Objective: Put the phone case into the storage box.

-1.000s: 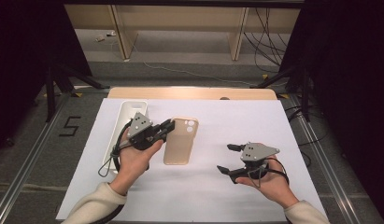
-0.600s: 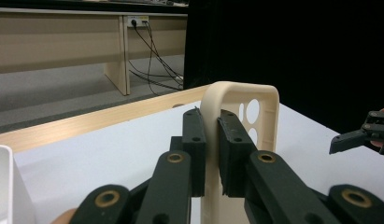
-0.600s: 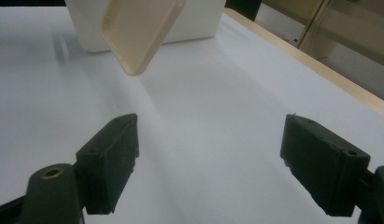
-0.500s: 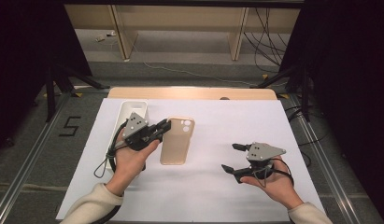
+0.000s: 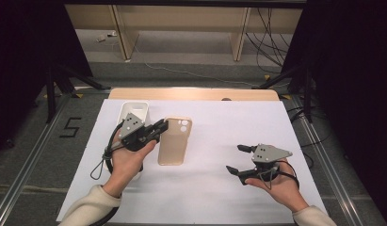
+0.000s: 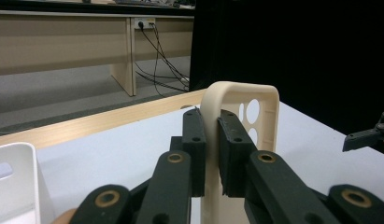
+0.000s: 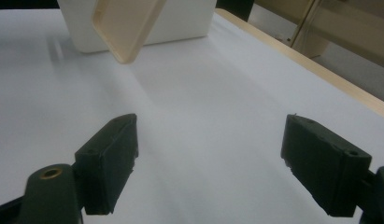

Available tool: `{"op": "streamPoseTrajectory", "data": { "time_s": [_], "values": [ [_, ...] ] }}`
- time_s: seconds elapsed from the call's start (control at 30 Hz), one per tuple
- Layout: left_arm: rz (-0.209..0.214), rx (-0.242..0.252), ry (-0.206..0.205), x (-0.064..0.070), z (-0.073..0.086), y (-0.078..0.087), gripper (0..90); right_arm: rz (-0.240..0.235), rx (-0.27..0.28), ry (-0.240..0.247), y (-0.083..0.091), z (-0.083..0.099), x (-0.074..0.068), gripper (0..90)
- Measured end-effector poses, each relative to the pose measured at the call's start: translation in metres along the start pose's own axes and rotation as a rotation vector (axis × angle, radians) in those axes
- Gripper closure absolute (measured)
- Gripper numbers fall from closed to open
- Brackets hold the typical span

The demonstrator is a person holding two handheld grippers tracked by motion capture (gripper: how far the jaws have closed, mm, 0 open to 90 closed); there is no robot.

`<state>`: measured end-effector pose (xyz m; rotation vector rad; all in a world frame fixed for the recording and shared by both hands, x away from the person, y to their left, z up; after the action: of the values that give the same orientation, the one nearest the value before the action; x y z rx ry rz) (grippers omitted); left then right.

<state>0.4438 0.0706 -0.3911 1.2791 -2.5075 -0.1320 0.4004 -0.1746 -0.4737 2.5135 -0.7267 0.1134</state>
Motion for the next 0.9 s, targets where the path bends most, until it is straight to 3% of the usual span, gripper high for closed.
{"op": "streamPoseTrajectory", "data": {
  "time_s": [0.9],
  "values": [
    [-0.014, 0.017, -0.010, -0.0067, -0.0105, 0.0058, 82.2, 0.029, 0.014, -0.020, 0.0093, 0.0040, 0.0062, 20.0]
  ]
}}
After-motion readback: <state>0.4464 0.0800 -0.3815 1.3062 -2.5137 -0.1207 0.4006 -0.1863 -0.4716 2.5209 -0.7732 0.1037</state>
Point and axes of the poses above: each handheld gripper's, and its own axes: y roughly backward along the jaws, z roughly out of its underside, x roughly to its right, the point moved 10 cm from there along -y, roughly forward along the jaws, and after that the axes turned 6 degrees about y, right-handed, at the moved point
